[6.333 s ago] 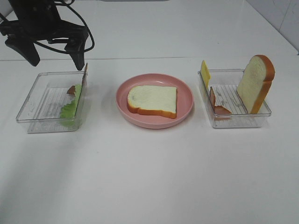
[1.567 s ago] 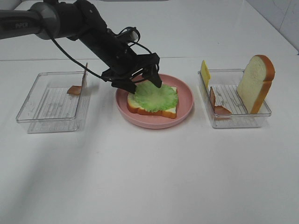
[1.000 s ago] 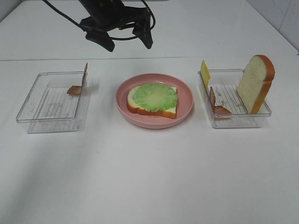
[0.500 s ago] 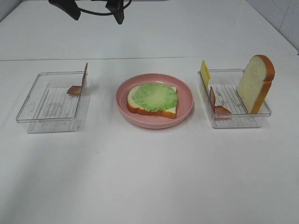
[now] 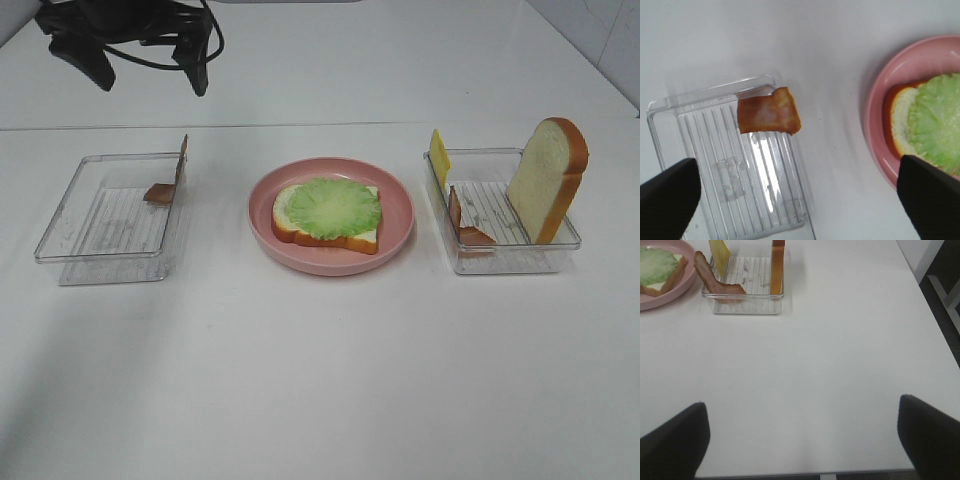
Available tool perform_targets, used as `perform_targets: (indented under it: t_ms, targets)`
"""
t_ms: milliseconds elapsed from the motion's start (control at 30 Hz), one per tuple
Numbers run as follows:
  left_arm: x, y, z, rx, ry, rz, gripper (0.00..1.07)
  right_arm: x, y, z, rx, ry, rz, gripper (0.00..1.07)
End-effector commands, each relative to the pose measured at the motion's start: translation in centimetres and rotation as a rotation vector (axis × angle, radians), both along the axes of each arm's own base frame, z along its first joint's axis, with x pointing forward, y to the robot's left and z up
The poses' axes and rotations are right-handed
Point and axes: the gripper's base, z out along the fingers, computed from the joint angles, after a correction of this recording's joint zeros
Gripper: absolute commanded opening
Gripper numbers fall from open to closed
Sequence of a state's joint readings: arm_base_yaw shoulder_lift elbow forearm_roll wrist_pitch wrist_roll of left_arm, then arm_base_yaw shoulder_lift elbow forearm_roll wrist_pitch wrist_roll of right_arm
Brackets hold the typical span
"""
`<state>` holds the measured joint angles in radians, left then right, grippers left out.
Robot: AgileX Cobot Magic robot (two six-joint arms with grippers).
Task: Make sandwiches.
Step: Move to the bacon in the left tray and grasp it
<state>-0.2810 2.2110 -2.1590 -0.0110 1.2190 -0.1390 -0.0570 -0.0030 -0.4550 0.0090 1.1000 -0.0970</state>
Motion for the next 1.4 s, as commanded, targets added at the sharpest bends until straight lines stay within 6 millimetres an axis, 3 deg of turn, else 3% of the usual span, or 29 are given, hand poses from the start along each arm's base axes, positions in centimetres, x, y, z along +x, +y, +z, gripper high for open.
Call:
perform_targets:
  t_ms: [33, 267, 867, 1167, 1233, 1300, 1333, 1367, 1400]
  targets:
    - [0.1, 0.8, -1.1, 0.005, 0.028, 0.023, 1.00, -0.4, 0.0, -0.1, -0.015, -0.030, -0.009, 0.99]
    - [1.0, 0.7, -2.5, 0.000, 0.007, 0.024, 1.00, -0.4, 0.0, -0.1, -0.015, -0.030, -0.009, 0.99]
    - [3.4, 0.0, -10.4, -0.014, 0.047, 0.073, 0.99, -0.4, 0.0, -0.1, -0.015, -0.030, -0.009, 0.99]
    - [3.9, -0.1, -11.9, -0.016, 0.040, 0.076, 0.97, -0.4, 0.0, -0.1, -0.015, -0.030, -0.009, 0.99]
    - [4.1, -0.1, -11.9, -0.023, 0.021, 0.079, 0.94, -0.4, 0.0, -0.1, -0.015, -0.030, -0.009, 0.99]
    - [4.3, -0.2, -11.8, -0.035, -0.003, 0.095, 0.81, -0.4, 0.0, -0.1, -0.015, -0.030, -0.009, 0.99]
    - [4.3, -0.2, -11.8, -0.035, -0.003, 0.095, 0.81, -0.4, 0.0, -0.1, -0.015, -0.030, -0.009, 0.99]
    - [4.4, -0.1, -11.7, -0.039, -0.014, 0.127, 0.66, -0.4, 0.0, -0.1, -0.015, -0.030, -0.009, 0.99]
    - [4.4, -0.1, -11.7, -0.039, -0.014, 0.127, 0.66, -0.4, 0.0, -0.1, -0.015, -0.030, -0.009, 0.99]
